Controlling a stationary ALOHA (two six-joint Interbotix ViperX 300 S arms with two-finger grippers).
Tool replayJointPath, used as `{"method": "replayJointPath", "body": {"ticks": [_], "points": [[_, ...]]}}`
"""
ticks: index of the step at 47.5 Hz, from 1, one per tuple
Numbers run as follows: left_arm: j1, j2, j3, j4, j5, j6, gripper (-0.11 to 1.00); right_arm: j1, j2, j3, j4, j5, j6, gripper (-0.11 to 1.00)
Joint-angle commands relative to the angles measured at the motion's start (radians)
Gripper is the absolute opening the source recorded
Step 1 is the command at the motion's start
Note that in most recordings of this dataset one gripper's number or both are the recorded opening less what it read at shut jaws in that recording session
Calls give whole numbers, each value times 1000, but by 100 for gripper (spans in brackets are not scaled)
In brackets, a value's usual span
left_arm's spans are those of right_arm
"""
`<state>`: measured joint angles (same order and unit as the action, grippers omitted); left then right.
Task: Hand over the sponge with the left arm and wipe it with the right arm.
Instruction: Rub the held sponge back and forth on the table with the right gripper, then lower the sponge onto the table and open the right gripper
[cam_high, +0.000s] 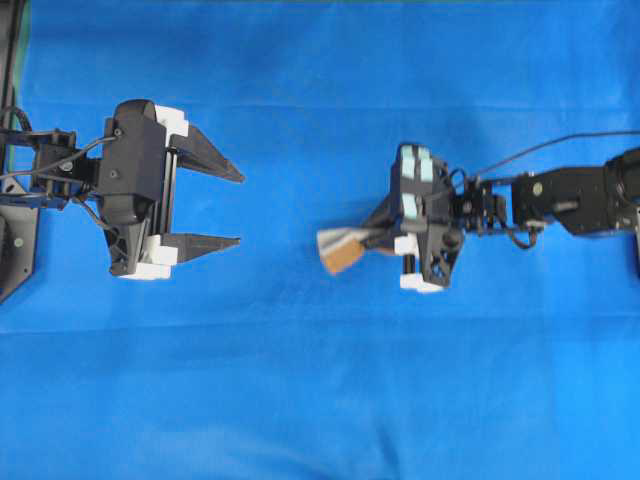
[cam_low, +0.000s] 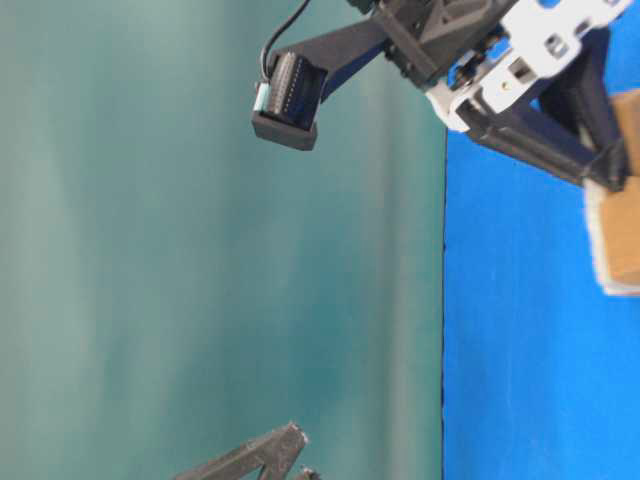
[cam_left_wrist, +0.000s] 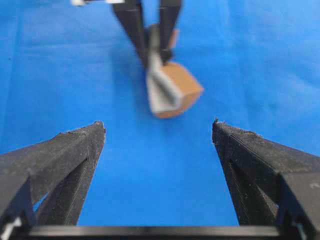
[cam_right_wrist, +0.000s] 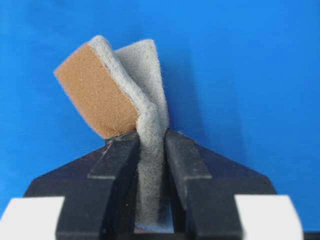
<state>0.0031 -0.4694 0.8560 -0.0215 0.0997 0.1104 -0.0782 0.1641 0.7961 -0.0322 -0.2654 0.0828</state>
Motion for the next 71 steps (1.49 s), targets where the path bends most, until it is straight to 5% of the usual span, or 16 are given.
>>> {"method": "replayJointPath", "body": {"ticks": [1,42,49,53,71], "points": [[-3,-5,-9,-2,-9,-2,86,-41,-12,-5,-8,-23,-8,23],[-3,-5,-9,-2,-9,0,86,-17,-14,-18,-3,-32,-6,22],[-3,-5,-9,-2,-9,0,86,-6,-12,-31,-3,-5,-6,61],[-3,-5,-9,-2,-8,0,86,-3,-14,-43,-3,17,-6,73],[-3,-5,-9,-2,-5,0,86,18,-94,-61,-2,100,-5,74]]}}
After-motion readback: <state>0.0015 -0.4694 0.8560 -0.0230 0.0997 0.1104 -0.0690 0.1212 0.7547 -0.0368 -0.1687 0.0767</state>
